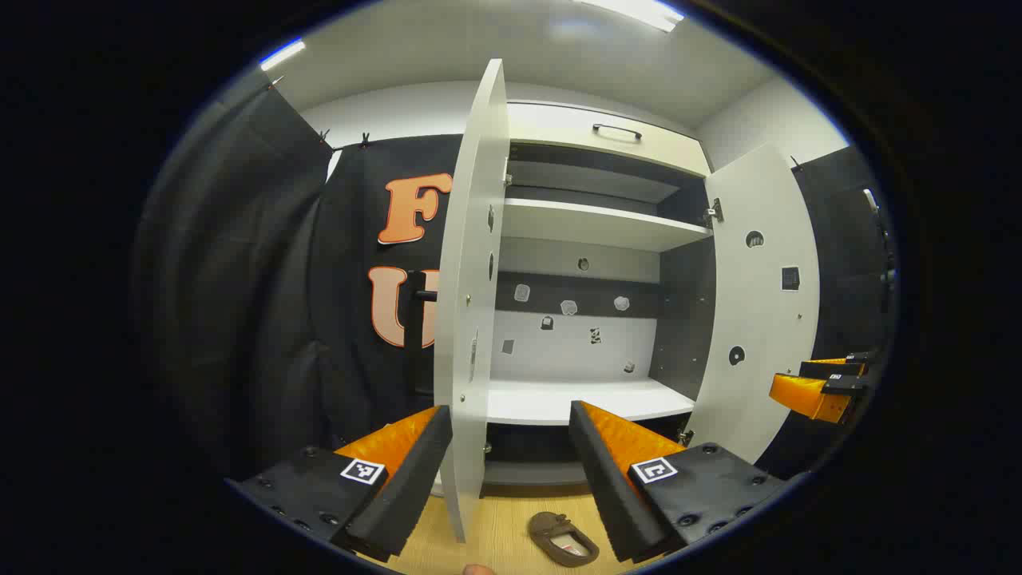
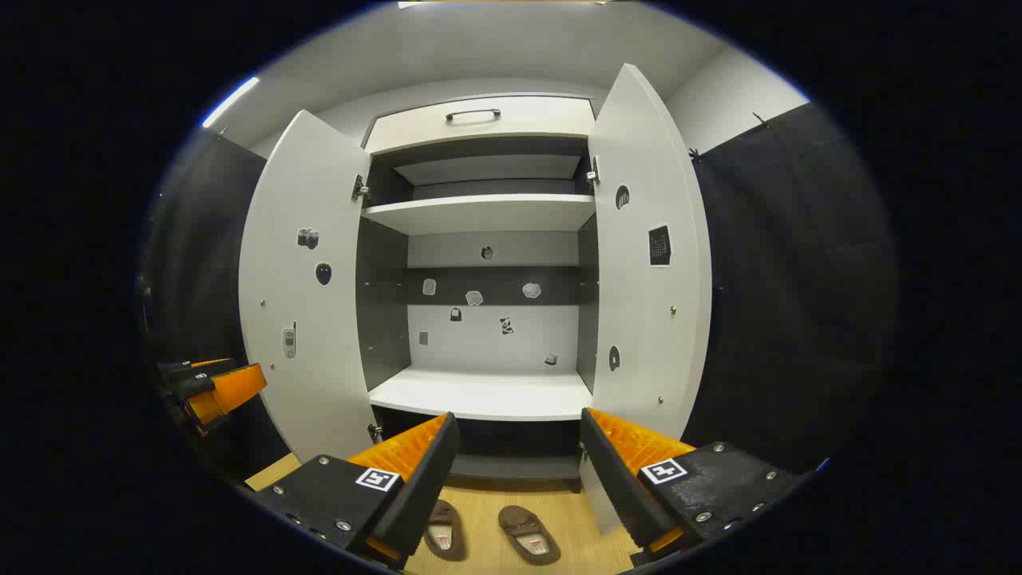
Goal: Grab one shoe with the right hand and put it into the shoe cabinet, grab the other shoe with the left hand and put it into the shoe cabinet; then close the right door with the right hand and the left door with the left hand.
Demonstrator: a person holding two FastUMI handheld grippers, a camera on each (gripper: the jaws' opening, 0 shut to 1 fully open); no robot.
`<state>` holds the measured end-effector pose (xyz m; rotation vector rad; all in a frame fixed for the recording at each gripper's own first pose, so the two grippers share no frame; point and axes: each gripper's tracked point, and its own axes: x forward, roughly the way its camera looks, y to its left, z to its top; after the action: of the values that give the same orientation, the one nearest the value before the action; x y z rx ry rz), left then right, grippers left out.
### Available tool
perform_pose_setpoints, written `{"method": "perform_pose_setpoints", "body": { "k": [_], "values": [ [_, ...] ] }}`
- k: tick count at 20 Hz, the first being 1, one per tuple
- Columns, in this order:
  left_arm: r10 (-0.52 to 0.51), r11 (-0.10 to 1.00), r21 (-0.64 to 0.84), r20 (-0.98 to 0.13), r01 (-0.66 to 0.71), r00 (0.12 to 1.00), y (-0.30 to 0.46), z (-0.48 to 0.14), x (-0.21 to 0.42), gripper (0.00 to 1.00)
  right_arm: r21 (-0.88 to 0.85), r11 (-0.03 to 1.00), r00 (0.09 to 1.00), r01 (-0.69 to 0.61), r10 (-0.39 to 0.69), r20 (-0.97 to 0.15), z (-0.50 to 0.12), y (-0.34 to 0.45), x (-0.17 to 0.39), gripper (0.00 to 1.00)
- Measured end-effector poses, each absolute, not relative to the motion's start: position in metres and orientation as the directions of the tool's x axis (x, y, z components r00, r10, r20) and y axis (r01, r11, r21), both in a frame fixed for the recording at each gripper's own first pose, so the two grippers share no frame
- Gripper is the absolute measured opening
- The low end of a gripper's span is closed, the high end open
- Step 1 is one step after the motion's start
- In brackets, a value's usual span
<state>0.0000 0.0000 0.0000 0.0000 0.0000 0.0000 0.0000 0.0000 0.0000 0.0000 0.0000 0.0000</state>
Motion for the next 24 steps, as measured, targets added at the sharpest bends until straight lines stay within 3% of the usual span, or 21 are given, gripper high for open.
{"method": "perform_pose_setpoints", "body": {
  "k": [16, 24],
  "values": [
    [0.013, 0.999, 0.032, -0.015, -0.012, 1.000, 0.002, -0.006, 0.004, 0.96, 0.021, 0.999, 0.998, 0.026, -0.025, -0.053, -0.025, -0.010, 0.014, 0.94],
    [0.020, 1.000, 0.025, -0.028, -0.019, 0.999, 0.003, -0.013, -0.001, 0.96, 0.001, 0.999, 0.986, 0.040, -0.040, -0.160, -0.083, -0.023, 0.016, 0.94]
  ]
}}
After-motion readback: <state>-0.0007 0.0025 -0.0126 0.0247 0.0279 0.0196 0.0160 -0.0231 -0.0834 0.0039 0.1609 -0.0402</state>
